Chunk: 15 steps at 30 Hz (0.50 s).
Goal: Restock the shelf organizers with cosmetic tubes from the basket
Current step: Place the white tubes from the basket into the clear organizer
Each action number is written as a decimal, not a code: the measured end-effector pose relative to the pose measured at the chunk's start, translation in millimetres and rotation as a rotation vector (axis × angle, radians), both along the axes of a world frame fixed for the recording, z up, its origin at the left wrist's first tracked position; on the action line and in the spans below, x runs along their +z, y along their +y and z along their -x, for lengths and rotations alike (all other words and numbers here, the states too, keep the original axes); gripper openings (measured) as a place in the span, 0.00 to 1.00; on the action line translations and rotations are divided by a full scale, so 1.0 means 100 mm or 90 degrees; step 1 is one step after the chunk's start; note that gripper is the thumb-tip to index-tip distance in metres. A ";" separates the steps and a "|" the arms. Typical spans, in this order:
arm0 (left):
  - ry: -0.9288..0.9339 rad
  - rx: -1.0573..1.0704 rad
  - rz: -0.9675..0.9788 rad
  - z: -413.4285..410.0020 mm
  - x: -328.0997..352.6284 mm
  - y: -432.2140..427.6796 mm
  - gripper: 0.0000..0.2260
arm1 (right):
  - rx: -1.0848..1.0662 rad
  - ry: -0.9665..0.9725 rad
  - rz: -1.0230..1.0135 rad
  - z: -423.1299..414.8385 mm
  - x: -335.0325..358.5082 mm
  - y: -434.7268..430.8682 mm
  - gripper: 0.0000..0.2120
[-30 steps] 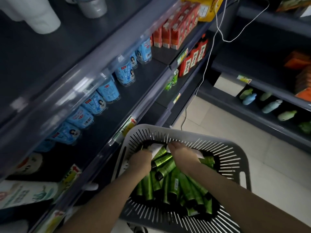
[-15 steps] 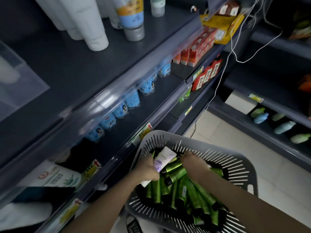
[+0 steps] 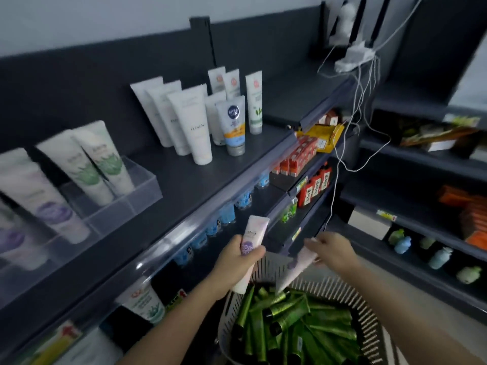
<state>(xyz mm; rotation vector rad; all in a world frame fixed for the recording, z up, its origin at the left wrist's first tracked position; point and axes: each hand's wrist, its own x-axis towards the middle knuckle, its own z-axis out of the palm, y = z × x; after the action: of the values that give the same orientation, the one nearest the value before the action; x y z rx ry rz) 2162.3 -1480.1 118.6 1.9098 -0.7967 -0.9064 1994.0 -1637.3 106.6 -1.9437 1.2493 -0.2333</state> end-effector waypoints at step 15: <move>-0.130 0.138 0.280 -0.56 1.57 0.45 0.10 | -0.053 -0.671 -0.729 -0.70 1.29 0.60 0.19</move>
<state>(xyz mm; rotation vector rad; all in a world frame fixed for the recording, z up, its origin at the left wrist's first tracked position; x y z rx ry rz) 2218.2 -1435.1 275.9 1.6685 -0.8114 -0.3679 2064.4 -1577.0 235.6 -0.5739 0.4907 -0.3931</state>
